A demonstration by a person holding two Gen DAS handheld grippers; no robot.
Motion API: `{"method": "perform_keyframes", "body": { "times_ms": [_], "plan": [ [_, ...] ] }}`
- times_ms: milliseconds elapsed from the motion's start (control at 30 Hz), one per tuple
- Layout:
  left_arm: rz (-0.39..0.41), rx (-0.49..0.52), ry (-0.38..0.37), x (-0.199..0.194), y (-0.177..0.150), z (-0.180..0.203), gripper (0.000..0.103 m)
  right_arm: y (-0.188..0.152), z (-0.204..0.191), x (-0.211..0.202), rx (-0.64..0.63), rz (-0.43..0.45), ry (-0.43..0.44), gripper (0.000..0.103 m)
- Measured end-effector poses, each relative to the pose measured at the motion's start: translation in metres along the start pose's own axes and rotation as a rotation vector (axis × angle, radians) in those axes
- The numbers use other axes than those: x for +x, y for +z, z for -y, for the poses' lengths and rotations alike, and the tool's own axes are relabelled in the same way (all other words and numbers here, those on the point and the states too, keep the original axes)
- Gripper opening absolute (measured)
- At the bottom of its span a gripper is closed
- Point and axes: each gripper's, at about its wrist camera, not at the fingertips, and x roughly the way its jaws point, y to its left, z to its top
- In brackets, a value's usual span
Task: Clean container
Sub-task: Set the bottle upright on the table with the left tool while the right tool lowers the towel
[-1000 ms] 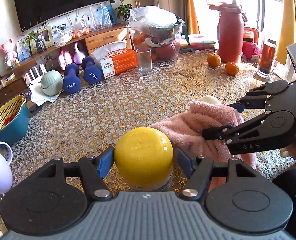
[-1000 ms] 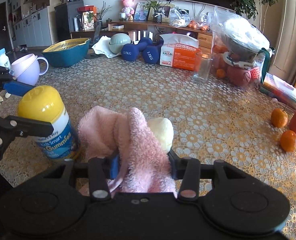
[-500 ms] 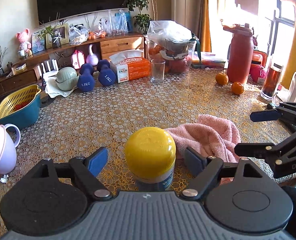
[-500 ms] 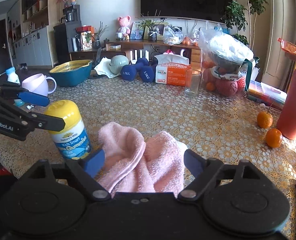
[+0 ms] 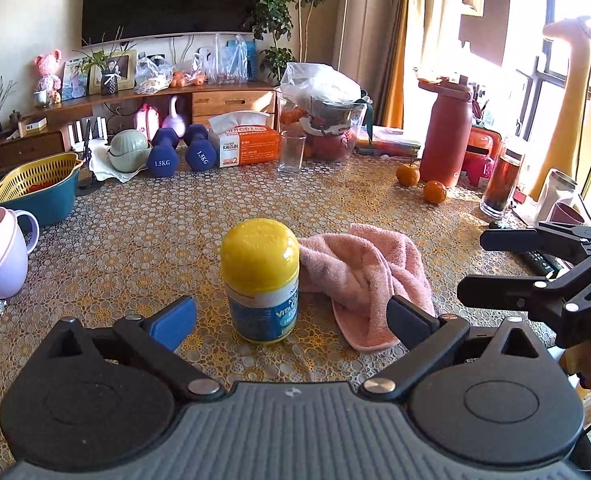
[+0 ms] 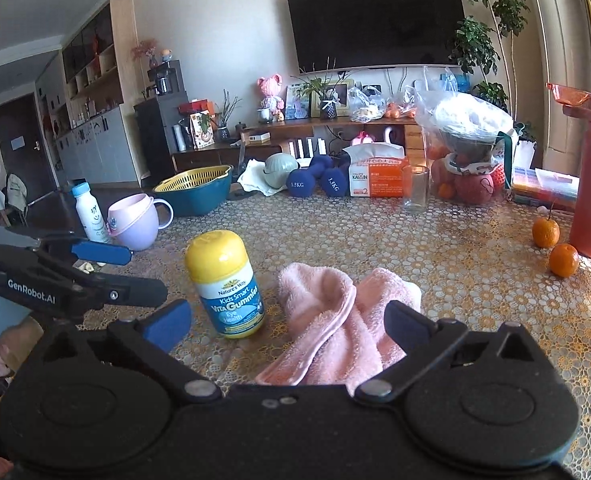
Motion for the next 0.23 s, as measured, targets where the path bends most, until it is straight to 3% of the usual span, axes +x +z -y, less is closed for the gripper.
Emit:
{"method": "perform_keyframes", "body": {
  "times_ms": [233],
  "plan": [
    [0.005, 0.007, -0.002, -0.0077, -0.0072, 0.0045, 0.102, -0.0031, -0.0053, -0.0090, 0.011, 0.014, -0.026, 0.103]
  ]
}}
